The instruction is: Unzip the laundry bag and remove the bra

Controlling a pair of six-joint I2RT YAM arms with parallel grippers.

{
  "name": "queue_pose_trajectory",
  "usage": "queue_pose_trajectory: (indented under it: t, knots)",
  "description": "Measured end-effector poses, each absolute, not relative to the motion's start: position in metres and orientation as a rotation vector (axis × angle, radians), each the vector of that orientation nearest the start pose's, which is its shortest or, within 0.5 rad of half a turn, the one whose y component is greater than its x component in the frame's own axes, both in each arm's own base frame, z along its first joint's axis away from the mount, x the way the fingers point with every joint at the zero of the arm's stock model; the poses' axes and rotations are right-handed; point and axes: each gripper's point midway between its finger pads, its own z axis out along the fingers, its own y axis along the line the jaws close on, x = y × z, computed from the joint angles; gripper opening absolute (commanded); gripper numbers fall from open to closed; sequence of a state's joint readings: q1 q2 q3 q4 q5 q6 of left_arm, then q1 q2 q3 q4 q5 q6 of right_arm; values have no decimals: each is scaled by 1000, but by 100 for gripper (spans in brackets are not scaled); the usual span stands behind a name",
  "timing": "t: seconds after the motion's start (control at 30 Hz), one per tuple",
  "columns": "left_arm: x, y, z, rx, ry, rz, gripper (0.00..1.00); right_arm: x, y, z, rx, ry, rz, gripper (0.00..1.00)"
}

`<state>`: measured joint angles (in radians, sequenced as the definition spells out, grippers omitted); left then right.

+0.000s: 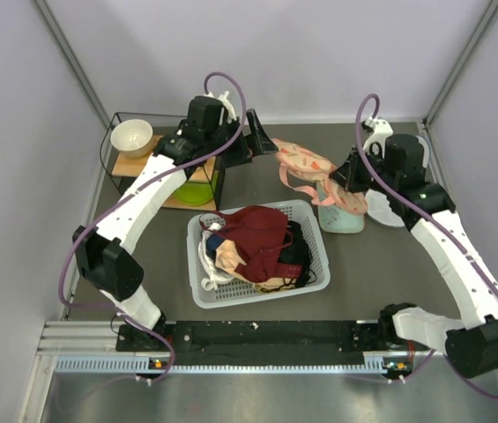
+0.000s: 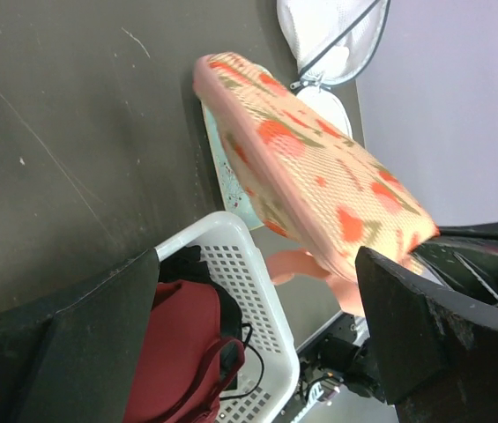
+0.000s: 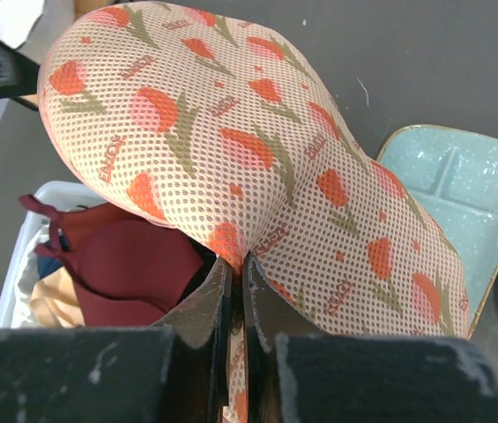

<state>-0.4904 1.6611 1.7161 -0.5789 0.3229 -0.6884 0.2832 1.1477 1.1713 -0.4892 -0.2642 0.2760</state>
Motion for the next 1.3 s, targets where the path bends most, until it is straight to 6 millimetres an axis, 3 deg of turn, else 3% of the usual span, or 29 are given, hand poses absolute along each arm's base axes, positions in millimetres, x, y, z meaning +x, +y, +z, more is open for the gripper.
queue_pose_trajectory:
  t: [0.13,0.47,0.53,0.57,0.6,0.63,1.03,1.17,1.2,1.3]
  knots:
    - [375,-297,300,-47,2266,-1067,99,309,155,291,-211,2029,651,0]
    - [385,-323,303,-86,2240,-1255,95,284,152,298,-266,2024,659,0]
    - [386,-329,303,-89,2236,-1301,79,279,150,300,-282,2013,653,0]
    - [387,-332,302,-96,2237,-1320,34,276,149,301,-290,2008,648,0]
    - [388,-335,302,-97,2235,-1346,11,274,147,301,-293,2005,641,0]
    - [389,-337,302,-109,2236,-1367,0,272,146,300,-293,2005,635,0]
    - [389,-346,297,-128,2206,-1430,0,273,129,266,-216,2103,531,0]
    - [391,-342,307,-130,2166,-1421,0,273,122,262,-187,2122,491,0]
    - [391,-341,311,-128,2150,-1420,12,273,120,260,-180,2128,481,0]
    - [393,-337,323,-103,2109,-1411,66,274,116,258,-142,2141,466,0]
